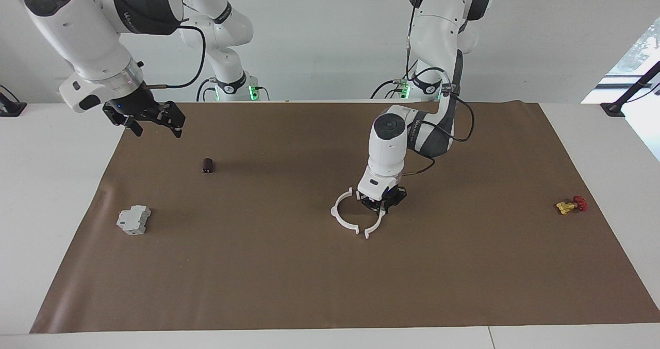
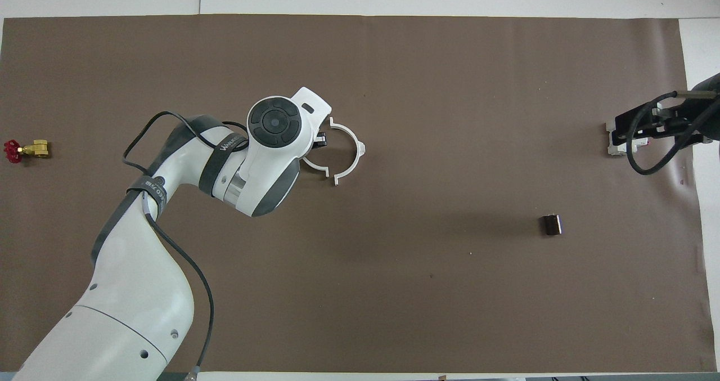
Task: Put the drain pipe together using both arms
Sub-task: 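Press the left gripper's clamp half against the placed half to close the ring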
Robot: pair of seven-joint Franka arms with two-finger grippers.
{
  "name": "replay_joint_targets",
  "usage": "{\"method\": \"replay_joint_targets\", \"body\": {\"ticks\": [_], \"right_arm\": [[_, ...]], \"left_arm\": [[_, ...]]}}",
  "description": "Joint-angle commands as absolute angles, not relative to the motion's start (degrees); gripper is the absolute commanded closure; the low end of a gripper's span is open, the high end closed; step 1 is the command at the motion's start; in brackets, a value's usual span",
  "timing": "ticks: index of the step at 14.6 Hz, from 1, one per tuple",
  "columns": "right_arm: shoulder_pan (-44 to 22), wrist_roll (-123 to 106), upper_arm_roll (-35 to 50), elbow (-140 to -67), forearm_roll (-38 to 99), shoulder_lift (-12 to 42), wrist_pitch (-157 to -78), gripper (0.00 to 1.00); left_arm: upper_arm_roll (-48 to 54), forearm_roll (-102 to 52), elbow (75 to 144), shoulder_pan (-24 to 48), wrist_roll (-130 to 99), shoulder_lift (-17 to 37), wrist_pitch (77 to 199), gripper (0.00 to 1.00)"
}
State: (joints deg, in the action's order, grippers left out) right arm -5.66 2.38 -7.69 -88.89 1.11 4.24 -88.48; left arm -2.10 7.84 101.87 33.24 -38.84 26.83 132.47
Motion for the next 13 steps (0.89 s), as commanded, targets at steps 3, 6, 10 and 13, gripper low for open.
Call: {"method": "replay_joint_targets", "body": {"ticks": [3,6,10,13], "right_arm": [[-5.10,1.14,-6.94,-91.32,0.35,3.08,-90.62,0.00],[-4.66,1.14,-6.94,-91.41,0.35,3.08,-90.70,0.00],[-4.66,1.32,-7.03,-91.41,0.35,3.08,-91.40,0.00],[-4.22,1.41,-7.03,-91.49,0.35,3.08,-92.02,0.00]], "left_arm": [[-2.99,9.40,105.91,35.51,-40.43,24.61,134.03,1.00],[-2.99,9.40,106.35,36.12,-40.43,24.52,134.21,1.00],[-2.99,9.49,106.35,36.12,-40.25,24.52,135.26,1.00],[-2.99,9.40,106.35,35.68,-40.17,24.61,136.49,1.00]]}}
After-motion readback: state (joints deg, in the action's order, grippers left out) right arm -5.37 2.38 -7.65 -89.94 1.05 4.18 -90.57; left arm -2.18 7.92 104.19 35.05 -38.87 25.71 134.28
